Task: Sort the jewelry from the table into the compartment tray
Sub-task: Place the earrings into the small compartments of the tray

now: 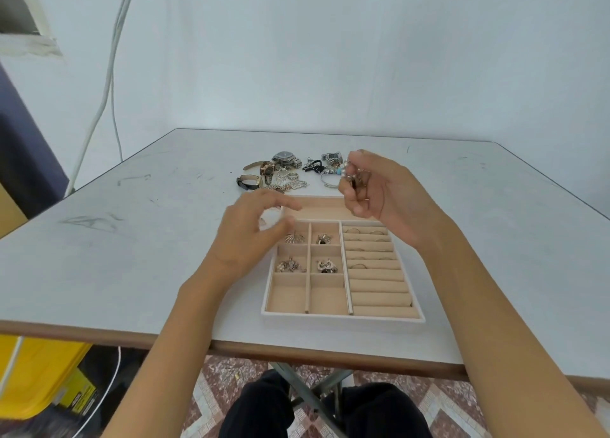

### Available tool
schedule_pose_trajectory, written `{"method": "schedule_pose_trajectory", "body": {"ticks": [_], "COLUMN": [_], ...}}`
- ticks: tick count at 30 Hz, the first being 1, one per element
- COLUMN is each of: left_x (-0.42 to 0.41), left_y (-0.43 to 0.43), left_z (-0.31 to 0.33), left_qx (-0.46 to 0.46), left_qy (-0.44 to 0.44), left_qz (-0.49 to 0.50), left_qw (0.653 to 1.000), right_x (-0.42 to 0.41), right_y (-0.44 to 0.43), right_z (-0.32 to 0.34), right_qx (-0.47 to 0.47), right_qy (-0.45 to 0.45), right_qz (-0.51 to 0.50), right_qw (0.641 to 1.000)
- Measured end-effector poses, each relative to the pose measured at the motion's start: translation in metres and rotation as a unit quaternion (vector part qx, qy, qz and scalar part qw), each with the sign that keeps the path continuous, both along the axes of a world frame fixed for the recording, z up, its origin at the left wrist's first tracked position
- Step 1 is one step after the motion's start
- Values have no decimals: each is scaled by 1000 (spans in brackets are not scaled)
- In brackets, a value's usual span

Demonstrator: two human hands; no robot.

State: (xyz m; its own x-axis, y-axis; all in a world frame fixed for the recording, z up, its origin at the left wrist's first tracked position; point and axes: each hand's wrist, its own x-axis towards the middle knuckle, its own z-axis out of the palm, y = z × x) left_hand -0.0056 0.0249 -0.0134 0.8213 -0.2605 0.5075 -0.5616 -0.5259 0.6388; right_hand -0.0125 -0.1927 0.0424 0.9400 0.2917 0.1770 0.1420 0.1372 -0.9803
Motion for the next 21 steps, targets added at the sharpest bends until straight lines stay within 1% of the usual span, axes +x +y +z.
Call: {"method": "schedule_pose_trajectory", "body": {"ticks": [2, 5, 7, 9, 10, 12, 15, 17, 21], "left_x": [-2, -9, -13, -14, -13, -13, -12, -12, -13], "left_y": [13, 25, 27, 24, 23, 22, 22, 23, 22], "left_z": [-7, -12, -15, -18, -18, -17, -17, -17, -17], "left_qx": [43, 127, 219, 296, 320, 336, 340, 337, 316], "left_qy": [-3, 5, 9, 49, 76, 111, 117, 117, 115], "left_qz": [66, 114, 112, 95, 87, 75, 73, 74, 75], "left_qw": [997, 985, 969, 949, 940, 932, 930, 931, 939], "right_x": [-2, -2, -1, 1, 1, 1, 2, 4, 7], "right_y": [1, 3, 5, 7, 8, 12, 20, 27, 37], "right_z": [-1, -3, -5, -5, -4, 1, 8, 11, 22], "right_qx": [-31, -78, -109, -142, -161, -198, -273, -339, -463], "right_qy": [-10, -20, -24, -27, -30, -38, -45, -59, -119], "right_qz": [11, 25, 40, 52, 52, 44, 27, 31, 22], "right_qw": [999, 996, 993, 988, 985, 978, 960, 938, 878]}}
